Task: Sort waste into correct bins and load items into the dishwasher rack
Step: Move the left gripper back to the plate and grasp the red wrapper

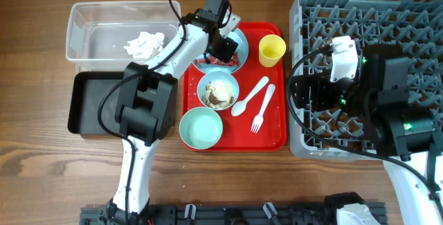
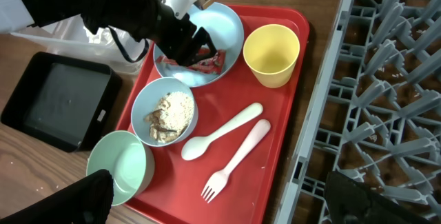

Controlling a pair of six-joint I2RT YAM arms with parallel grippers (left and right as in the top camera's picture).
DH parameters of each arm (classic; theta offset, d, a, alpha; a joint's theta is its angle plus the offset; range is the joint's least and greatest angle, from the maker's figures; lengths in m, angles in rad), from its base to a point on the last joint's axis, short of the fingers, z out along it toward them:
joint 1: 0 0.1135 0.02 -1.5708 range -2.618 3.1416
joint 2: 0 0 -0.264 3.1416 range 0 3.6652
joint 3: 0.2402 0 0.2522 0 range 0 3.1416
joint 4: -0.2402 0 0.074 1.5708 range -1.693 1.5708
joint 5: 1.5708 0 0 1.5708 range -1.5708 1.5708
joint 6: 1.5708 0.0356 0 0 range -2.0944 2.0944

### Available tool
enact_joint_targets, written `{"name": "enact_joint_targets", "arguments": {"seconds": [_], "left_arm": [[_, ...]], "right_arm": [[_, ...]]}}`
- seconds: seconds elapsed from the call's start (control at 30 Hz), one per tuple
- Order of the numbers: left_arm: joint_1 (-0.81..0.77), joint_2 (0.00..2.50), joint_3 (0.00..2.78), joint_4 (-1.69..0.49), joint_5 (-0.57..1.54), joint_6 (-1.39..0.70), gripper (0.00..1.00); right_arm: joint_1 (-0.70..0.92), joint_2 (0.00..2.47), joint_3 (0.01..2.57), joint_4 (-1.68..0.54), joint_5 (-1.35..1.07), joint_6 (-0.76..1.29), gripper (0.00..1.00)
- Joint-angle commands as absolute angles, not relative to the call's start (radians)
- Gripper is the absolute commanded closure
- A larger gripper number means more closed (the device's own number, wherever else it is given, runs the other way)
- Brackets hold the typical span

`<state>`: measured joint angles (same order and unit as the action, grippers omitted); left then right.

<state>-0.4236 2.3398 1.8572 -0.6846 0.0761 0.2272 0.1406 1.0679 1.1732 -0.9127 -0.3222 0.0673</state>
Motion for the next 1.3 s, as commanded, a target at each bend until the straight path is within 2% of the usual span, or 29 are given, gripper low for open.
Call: {"name": "enact_joint_targets", "arguments": {"seconds": [0.0,0.1,0.27,0.63,0.93,1.07,1.13,1.17,1.2,1.27], "left_arm": [[-0.429,2.361,1.863,-0.657,0.025,0.177,0.23],[-0.429,2.354,1.876,-0.643,-0.057,0.089,0.18],[-0.428,2.312,1.939,-0.709,-0.065,0.089,0.16],[-0.428,2.288,1.911,-0.881,0.091,0.183,0.13],[-0.428,2.316,1.785,-0.744,0.123,0.206,0.10],[-0.428,2.342,1.772,-0.694,0.122,0.206,0.12],[-0.428,2.353,1.771,-0.683,0.122,0.206,0.19],[-0.428,2.353,1.771,-0.681,0.122,0.206,0.28],[-0.428,2.353,1.771,-0.680,0.122,0.206,0.48],[-0.429,2.353,1.771,-0.680,0.123,0.205,0.74]], "right_arm": [[0.144,1.075,1.189,-0.910,-0.337,0.081,0.00],[0.144,1.080,1.189,-0.908,-0.337,0.081,0.00],[0.144,1.096,1.189,-0.907,-0.337,0.081,0.00],[0.144,1.107,1.189,-0.907,-0.337,0.081,0.00],[0.144,1.107,1.189,-0.907,-0.337,0.082,0.00],[0.144,1.107,1.189,-0.907,-0.337,0.081,0.00],[0.144,1.107,1.189,-0.907,-0.337,0.081,0.00],[0.144,1.107,1.189,-0.907,-0.337,0.082,0.00],[0.144,1.107,1.189,-0.907,-0.337,0.081,0.00],[0.144,1.107,1.189,-0.907,-0.337,0.081,0.00]]}}
